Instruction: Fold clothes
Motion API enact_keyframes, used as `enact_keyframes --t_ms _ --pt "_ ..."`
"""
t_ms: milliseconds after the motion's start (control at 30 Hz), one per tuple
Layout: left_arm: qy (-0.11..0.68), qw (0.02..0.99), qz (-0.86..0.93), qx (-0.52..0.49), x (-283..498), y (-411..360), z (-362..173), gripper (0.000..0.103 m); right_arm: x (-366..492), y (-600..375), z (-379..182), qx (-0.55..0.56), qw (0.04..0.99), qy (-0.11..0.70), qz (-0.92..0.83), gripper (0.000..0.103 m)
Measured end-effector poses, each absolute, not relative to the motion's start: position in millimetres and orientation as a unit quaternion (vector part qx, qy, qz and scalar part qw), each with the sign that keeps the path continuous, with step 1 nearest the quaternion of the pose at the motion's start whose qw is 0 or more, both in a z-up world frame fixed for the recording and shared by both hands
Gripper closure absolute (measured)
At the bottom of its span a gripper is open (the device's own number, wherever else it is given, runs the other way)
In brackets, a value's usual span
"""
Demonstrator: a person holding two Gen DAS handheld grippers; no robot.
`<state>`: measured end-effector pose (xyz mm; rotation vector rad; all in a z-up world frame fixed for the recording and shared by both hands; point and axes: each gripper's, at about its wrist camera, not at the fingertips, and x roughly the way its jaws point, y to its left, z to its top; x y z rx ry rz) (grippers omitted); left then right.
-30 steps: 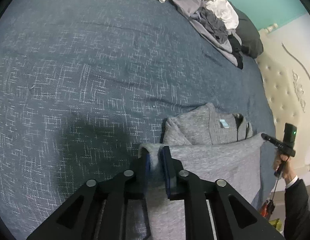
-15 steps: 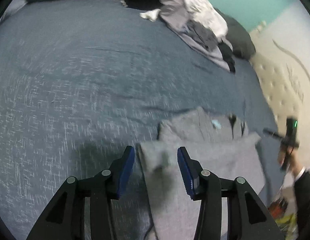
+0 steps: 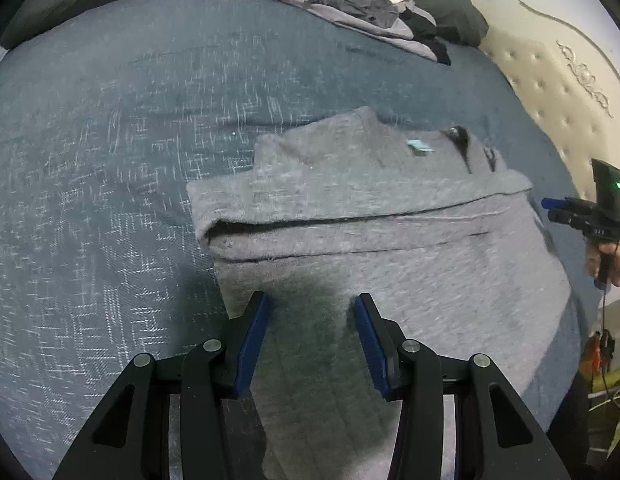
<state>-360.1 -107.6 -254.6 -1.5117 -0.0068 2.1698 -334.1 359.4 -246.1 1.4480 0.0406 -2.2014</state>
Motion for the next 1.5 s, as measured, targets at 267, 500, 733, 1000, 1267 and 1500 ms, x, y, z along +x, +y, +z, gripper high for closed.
enact_keyframes --t_ms 267,500,733,1000,1267,1500 --pt "0.023 0.233 0.810 -0.538 -376.1 -106.8 -260.4 0.054 -340.3 334.9 -279.7 0.541 0.209 0.082 -0.810 0.051" --pt "0.014 0.224 0.821 -0.525 -405.7 -109.8 -257.9 0.053 -369.1 339.0 -279.4 0.515 0.181 0.089 -0.833 0.058" --pt "-0.028 0.184 0.840 -0.509 -445.0 -127.2 -244.1 0.053 -411.2 349.1 -262.5 0.494 0.157 0.066 -0.852 0.059" --pt "-0.062 0.183 0.835 -0.515 -447.9 -143.7 -249.8 0.053 -429.3 367.5 -256.1 0.500 0.157 -0.003 -0.852 0.059" --pt "-0.100 0.195 0.827 -0.518 -442.0 -147.5 -262.1 0.052 -428.4 379.3 -277.5 0.518 0.170 -0.058 -0.837 0.059" --pt "-0.130 0.202 0.826 -0.510 -449.7 -150.1 -269.2 0.052 -435.4 371.4 -285.2 0.496 0.179 -0.063 -0.847 0.081"
